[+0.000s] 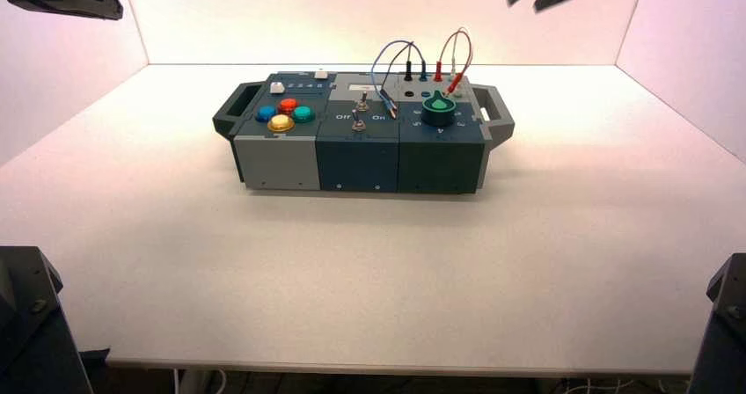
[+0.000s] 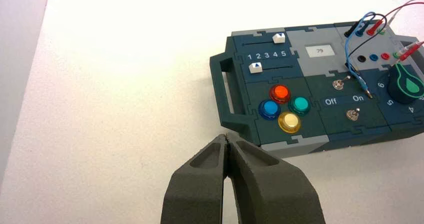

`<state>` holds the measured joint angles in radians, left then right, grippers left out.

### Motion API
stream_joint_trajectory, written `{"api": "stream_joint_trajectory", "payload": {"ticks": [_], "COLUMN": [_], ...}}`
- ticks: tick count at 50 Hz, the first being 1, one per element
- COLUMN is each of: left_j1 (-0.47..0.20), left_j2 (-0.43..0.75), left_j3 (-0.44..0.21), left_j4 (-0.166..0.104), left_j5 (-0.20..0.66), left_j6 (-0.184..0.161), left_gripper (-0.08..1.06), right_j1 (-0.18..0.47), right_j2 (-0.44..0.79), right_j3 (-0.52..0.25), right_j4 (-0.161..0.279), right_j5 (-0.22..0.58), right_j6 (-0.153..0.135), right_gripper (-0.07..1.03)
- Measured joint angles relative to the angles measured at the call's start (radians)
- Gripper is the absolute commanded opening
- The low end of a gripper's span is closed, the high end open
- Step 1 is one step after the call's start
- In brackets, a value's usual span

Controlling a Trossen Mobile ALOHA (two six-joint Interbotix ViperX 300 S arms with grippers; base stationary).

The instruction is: Insert the red wire.

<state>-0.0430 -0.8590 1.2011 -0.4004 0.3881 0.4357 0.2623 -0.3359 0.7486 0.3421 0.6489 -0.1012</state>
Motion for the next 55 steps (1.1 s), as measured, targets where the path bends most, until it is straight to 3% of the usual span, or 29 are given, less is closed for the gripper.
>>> {"api": "stream_joint_trajectory", "payload": {"ticks": [25,38,55], "left_j1": [-0.006,-0.021,-0.025], "left_j2": [0.003,0.005,0.005], "left_j3": [0.000,0.000,0.000], "left_j4": [0.000,0.000,0.000], "left_j5": [0.000,0.000,0.000], "left_j6": [0.000,0.000,-0.002], "left_gripper": [-0.03,-0.03,-0.03], "right_j1": [0.058,0.058,0.058], "right_j2": [0.207,0.299,0.365], "right_j3": [-0.040,-0.051,-0.086], "right_j4": [0.089,0.143,0.209], "right_j5": [-0.089,-0.173,-0.219], "right_j6": [-0.012,-0.014,-0.012], "right_gripper": [0.52,0.52,0.52]}}
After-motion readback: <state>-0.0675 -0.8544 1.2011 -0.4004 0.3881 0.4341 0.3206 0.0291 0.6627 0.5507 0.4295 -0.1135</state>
